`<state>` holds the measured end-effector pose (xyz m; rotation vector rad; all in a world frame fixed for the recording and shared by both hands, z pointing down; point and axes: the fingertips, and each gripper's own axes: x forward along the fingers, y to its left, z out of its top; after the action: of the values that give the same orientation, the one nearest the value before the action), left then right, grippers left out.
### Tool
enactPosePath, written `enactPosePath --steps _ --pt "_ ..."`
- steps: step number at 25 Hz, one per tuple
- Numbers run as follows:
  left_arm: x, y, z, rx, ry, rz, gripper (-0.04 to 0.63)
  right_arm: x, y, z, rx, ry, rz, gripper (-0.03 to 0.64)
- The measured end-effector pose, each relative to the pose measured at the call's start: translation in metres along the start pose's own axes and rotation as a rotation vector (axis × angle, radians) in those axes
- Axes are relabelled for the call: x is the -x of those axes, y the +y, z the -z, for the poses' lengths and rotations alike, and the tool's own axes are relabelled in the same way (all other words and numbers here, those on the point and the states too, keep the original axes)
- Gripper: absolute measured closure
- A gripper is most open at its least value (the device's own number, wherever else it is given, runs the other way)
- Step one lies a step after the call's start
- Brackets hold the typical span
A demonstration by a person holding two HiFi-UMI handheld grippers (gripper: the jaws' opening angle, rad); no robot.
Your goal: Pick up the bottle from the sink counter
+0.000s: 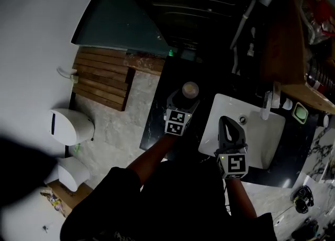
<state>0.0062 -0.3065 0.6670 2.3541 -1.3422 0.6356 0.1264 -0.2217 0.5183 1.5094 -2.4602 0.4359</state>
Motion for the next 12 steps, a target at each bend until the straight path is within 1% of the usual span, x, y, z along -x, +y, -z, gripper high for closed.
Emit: enactPosePath --steps 2,5,9,12 --pt "-0.008 0.003 0.001 -0.015 0.005 -0.004 0.238 -0.001 -0.004 0.001 0.000 0.000 -0.002 0.578" --pt "-0.017 0.007 0.001 -0.015 0.014 -0.016 0.235 -0.002 -0.011 0.001 0.015 0.005 0.000 0.578" --pt "-0.028 0.011 0.007 -0.025 0.040 -0.027 0.232 -0.001 -0.020 0.004 0.005 0.010 0.013 0.578" --pt "-0.031 0.011 0.009 -0.039 0.067 -0.042 0.229 0.001 -0.022 0.006 0.009 0.015 0.002 0.578"
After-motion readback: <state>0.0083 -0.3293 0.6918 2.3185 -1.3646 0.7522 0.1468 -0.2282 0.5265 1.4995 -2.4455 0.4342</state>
